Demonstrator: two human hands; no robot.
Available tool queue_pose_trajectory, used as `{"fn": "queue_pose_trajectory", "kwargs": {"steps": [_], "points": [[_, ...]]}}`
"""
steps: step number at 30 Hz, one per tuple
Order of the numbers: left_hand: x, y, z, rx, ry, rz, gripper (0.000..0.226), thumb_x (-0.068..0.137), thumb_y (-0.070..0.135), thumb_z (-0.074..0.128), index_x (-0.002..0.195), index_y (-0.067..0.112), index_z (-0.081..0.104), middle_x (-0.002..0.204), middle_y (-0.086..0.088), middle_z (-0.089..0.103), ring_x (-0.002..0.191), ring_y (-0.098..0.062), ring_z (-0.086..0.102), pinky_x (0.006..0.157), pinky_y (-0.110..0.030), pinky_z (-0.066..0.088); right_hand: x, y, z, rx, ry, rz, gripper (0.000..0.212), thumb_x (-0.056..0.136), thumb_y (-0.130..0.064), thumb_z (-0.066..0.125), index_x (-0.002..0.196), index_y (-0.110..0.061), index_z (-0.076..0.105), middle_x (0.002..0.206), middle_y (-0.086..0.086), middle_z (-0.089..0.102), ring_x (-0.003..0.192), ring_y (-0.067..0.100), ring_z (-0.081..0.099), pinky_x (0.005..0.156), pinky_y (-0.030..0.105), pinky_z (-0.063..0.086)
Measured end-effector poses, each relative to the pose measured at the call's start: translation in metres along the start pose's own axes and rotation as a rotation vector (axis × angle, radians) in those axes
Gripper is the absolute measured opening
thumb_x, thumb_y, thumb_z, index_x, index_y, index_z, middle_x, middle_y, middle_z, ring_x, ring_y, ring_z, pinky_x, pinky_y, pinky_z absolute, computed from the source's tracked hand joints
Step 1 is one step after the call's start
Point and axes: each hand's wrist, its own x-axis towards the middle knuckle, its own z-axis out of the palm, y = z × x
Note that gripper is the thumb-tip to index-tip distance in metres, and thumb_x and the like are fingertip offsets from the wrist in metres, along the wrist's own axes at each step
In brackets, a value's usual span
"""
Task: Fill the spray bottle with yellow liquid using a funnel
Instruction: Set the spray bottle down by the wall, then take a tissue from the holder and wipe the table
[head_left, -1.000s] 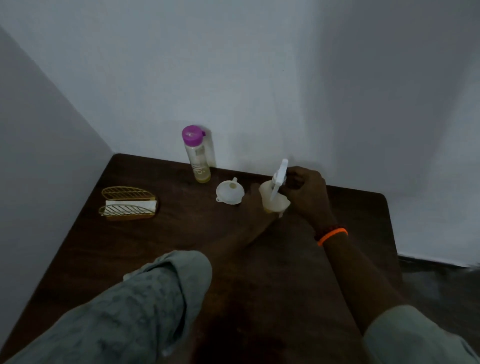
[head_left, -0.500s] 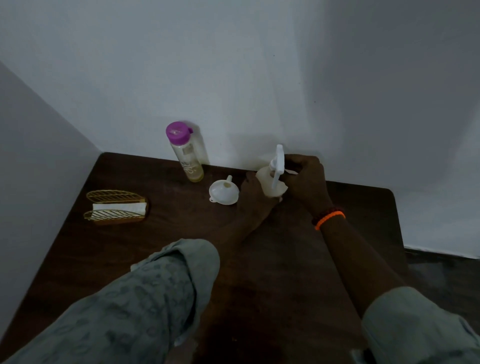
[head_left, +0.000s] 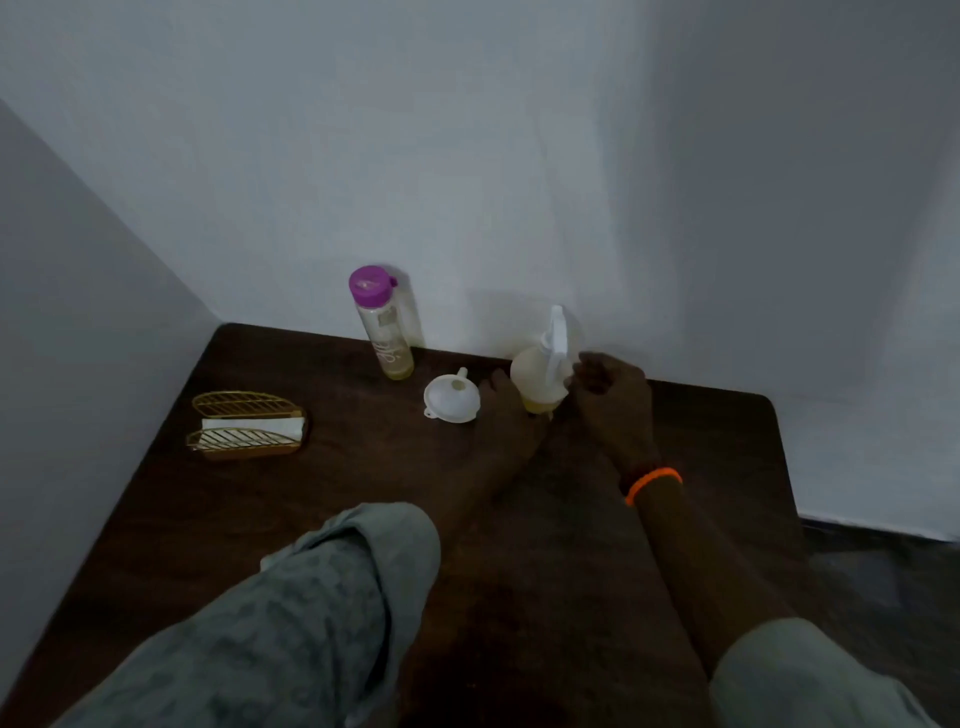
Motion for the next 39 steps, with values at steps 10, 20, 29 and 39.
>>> {"fn": "queue_pose_trajectory", "kwargs": {"steps": [10, 20, 29, 39], "points": [[-0.087, -0.033, -0.055, -0.106, -0.071, 0.036, 0.037, 0.094, 0.028, 0.063, 0.118, 0.0, 0.061, 0.119, -0.015, 0.065, 0.113, -0.03, 0.06, 0.1, -0.04, 0.045, -0.114, -0.02, 0.04, -0.08, -0.041, 0.124, 0.016, 0.088, -0.019, 0.07, 0.104, -0.017, 0.074, 0.104, -0.001, 0.072, 0.098, 0.012, 0.064, 0.084, 0.022, 0.047], [-0.107, -0.127, -0.194, -0.115, 0.117, -0.189, 0.035, 0.082, 0.036, 0.074, 0.111, 0.019, 0.065, 0.099, 0.003, 0.07, 0.102, -0.017, 0.063, 0.093, -0.037, 0.053, -0.154, -0.102, 0.144, -0.017, -0.224, 0.001, 0.008, 0.084, -0.011, 0.072, 0.087, -0.017, 0.077, 0.089, -0.004, 0.075, 0.089, 0.005, 0.066, 0.085, 0.024, 0.05], [-0.098, -0.258, -0.291, -0.135, 0.254, -0.41, 0.005, 0.08, 0.022, 0.072, 0.084, 0.024, 0.071, 0.085, 0.0, 0.073, 0.082, -0.019, 0.07, 0.083, -0.04, 0.06, -0.139, -0.129, 0.236, -0.074, -0.378, -0.002, 0.009, 0.085, -0.012, 0.072, 0.089, -0.019, 0.076, 0.091, -0.005, 0.073, 0.092, 0.008, 0.067, 0.088, 0.032, 0.056], [-0.024, -0.321, -0.319, -0.061, 0.292, -0.375, 0.015, 0.088, 0.018, 0.069, 0.098, 0.01, 0.077, 0.096, -0.01, 0.076, 0.091, -0.026, 0.072, 0.089, -0.037, 0.057, -0.094, -0.114, 0.299, -0.212, -0.47, -0.008, 0.011, 0.086, -0.017, 0.071, 0.094, -0.016, 0.079, 0.094, 0.002, 0.077, 0.089, 0.012, 0.07, 0.088, 0.038, 0.059]]}}
